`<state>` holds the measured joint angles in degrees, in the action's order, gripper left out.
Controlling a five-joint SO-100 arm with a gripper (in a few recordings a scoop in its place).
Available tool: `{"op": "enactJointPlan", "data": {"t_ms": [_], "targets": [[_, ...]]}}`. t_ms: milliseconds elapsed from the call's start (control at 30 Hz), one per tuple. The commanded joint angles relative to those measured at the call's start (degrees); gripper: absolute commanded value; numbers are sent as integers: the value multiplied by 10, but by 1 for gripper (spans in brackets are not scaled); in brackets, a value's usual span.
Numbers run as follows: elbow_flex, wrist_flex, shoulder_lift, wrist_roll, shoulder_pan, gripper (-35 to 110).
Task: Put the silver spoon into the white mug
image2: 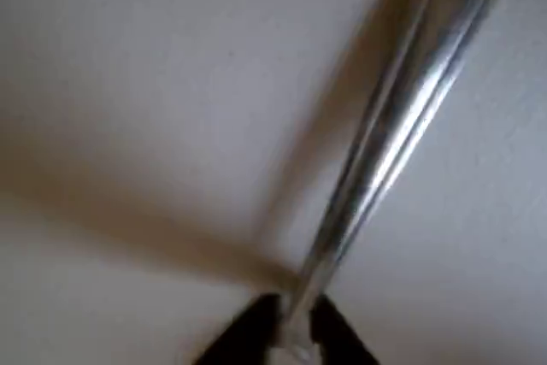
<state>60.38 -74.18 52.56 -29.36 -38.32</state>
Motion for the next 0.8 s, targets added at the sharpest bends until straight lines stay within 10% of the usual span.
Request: {"op": "enactJointPlan", "data": {"t_ms": [0,767], "targets": [[-116,-65,-44,15,-11,-2],[-145,-120,82,39,-18,-2]]}}
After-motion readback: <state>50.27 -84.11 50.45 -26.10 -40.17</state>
